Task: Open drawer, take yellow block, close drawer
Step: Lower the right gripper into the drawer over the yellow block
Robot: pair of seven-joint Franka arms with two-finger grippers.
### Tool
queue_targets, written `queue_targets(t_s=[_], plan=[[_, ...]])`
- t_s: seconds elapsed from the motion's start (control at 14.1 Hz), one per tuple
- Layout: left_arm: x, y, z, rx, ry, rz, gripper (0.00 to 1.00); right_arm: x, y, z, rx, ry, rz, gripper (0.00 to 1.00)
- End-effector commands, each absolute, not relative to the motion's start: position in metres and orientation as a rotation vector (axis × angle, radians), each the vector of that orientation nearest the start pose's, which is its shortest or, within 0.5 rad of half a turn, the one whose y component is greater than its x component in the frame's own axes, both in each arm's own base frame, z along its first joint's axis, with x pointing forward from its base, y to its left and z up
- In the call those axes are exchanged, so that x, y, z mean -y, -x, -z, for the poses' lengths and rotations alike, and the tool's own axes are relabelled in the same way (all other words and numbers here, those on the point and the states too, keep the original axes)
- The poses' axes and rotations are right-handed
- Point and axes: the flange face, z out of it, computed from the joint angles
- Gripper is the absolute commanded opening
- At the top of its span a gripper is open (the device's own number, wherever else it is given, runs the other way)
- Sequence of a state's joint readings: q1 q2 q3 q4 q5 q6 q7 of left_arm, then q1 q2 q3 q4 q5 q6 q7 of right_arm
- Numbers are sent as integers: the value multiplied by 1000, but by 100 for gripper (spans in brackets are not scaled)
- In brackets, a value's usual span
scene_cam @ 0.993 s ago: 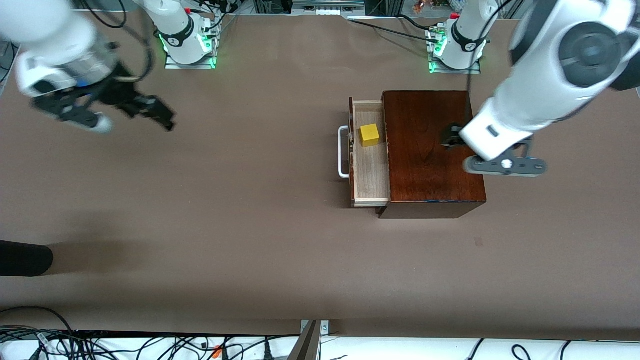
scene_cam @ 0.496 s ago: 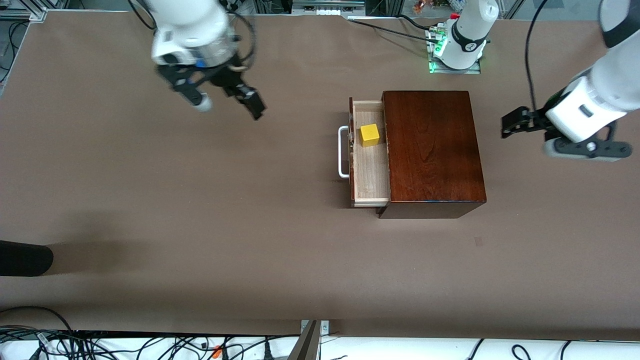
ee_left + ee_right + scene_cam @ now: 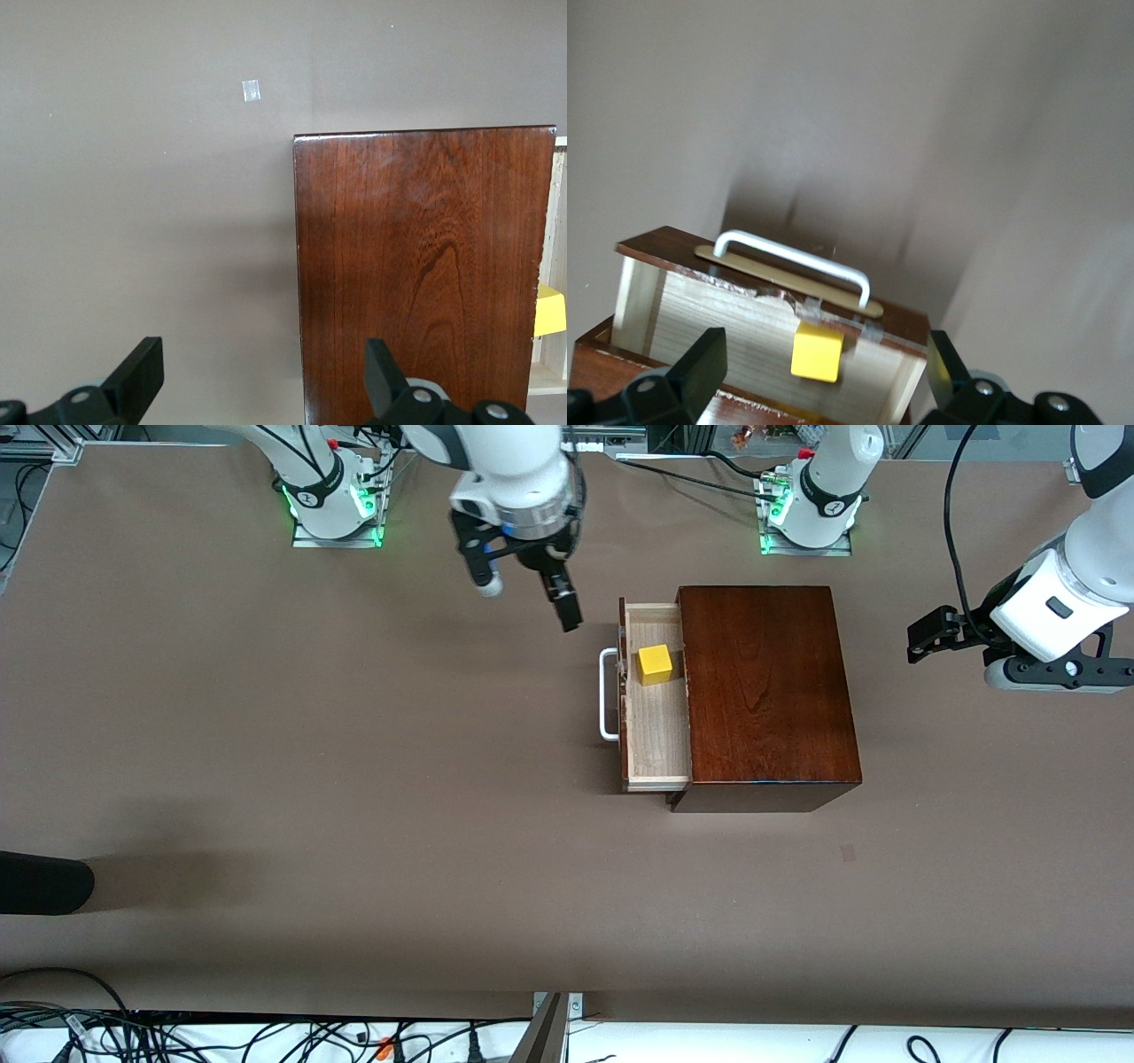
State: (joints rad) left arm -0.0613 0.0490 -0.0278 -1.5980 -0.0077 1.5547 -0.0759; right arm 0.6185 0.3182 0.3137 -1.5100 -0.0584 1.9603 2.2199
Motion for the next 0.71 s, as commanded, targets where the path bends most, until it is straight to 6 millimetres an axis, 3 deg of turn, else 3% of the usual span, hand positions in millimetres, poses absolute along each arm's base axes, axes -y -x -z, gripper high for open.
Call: queue_targets(t_s=[0.0, 0.35, 0.64], plan=[[49, -562, -586, -3, 3126, -126, 100, -560, -428, -494, -1952, 2247, -101, 100], [29, -562, -583, 36, 3131, -151, 100, -612, -421, -445, -2024, 2117, -114, 100], [29, -561, -584, 34, 3130, -163, 100, -627, -422, -397, -1976, 2152, -42, 100]])
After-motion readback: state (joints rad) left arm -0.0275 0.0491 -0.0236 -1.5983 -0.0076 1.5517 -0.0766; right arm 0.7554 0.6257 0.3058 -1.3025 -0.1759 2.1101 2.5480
